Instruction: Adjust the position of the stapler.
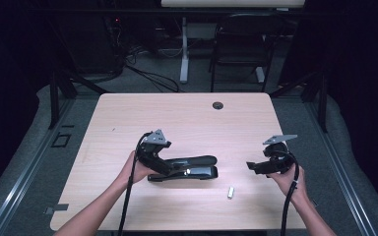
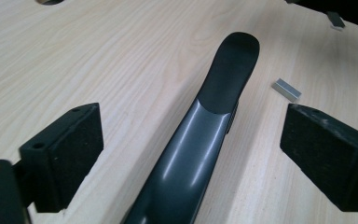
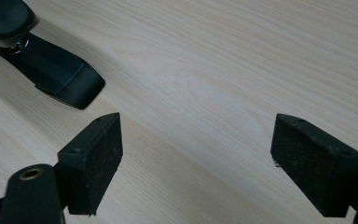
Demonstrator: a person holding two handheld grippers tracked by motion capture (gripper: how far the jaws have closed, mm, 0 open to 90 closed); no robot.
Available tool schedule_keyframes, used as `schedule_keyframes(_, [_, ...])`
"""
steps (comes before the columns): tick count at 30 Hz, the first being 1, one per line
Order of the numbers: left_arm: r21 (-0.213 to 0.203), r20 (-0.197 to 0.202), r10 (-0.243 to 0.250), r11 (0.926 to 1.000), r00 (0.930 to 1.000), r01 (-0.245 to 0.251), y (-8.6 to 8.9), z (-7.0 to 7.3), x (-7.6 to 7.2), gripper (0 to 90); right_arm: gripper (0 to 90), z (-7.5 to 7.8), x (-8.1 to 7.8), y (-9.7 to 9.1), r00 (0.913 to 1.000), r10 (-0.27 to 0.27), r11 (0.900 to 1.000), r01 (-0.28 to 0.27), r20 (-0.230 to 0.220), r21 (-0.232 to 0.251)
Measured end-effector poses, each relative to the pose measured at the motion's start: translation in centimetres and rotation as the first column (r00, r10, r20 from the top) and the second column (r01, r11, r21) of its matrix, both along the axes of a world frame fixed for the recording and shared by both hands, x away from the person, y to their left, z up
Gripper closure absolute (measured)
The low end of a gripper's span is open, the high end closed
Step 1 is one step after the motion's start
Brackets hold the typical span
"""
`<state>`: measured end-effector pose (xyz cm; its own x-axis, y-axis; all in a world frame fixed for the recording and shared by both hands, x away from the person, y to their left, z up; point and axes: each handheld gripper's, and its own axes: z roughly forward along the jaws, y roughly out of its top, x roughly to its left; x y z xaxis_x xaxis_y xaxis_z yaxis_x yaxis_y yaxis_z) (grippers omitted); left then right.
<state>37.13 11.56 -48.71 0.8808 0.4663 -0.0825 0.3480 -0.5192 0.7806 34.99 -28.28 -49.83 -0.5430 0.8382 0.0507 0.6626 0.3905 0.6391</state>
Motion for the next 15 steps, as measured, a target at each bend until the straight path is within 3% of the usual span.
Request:
schedule_keyframes(1, [0.010, 0.019, 0.035, 0.9993, 0.9992, -0.035, -0.1, 0.1, -0.7, 5.1, 18.2, -0.1, 0.0, 0.2, 1.0000, 0.002, 1.0000, -0.002, 0.006, 0.005])
schedule_keyframes(5, [0.002, 0.040, 0.082, 0.9966, 0.9959, -0.082, -0.6, 0.2, -1.7, 4.9, 20.7, -0.1, 0.0, 0.8, 0.9998, 0.019, 0.9998, -0.019, 0.006, -0.001])
schedule_keyframes(8, [-0.018, 0.042, 0.100, 0.9949, 0.9941, -0.099, -1.0, 0.3, -2.3, 6.1, 21.9, -0.1, -0.2, 1.0, 0.9996, 0.027, 0.9996, -0.027, 0.007, -0.005])
schedule_keyframes(15, [-0.012, 0.064, 0.106, 0.9944, 0.9924, -0.105, -2.0, 0.2, -3.6, 14.4, 31.7, -0.1, -0.3, 1.4, 0.9991, 0.041, 0.9989, -0.041, 0.010, -0.021])
